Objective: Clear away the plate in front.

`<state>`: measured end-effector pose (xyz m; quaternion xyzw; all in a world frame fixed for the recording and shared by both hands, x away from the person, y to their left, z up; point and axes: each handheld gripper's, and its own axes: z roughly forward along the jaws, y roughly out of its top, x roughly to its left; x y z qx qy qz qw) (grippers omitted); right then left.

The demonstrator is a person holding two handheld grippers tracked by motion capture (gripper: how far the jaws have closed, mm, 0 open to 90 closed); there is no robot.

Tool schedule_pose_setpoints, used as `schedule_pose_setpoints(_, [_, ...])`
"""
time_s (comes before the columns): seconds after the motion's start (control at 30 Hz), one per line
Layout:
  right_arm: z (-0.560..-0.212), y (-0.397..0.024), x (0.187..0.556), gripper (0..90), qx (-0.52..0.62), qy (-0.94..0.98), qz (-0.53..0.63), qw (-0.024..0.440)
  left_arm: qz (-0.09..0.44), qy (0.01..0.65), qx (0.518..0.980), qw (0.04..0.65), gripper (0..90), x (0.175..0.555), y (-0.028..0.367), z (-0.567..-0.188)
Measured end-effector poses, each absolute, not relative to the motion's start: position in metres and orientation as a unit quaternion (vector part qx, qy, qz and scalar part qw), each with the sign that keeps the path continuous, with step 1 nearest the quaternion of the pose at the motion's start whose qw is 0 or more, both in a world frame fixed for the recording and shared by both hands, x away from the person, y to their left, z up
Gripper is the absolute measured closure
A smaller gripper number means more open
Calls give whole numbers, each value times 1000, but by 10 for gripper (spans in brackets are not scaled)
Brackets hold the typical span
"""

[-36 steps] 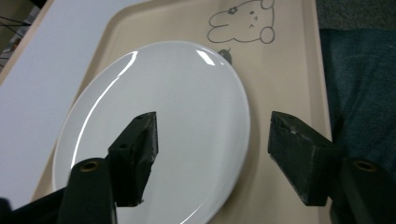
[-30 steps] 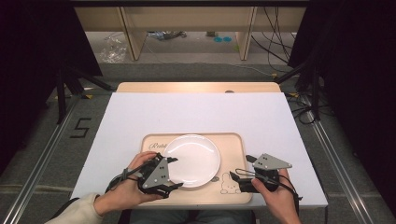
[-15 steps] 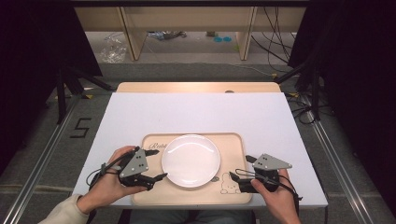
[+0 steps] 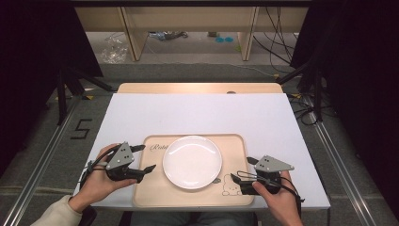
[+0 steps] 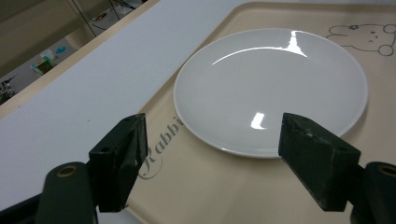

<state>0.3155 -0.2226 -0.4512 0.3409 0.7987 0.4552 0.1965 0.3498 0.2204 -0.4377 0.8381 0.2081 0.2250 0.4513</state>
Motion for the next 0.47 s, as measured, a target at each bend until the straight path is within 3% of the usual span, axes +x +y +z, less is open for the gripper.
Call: schedule_pose_setpoints(0.47, [-452,-223,316,179,342,798,457,193,208,232,833,457,249,361,225,-444])
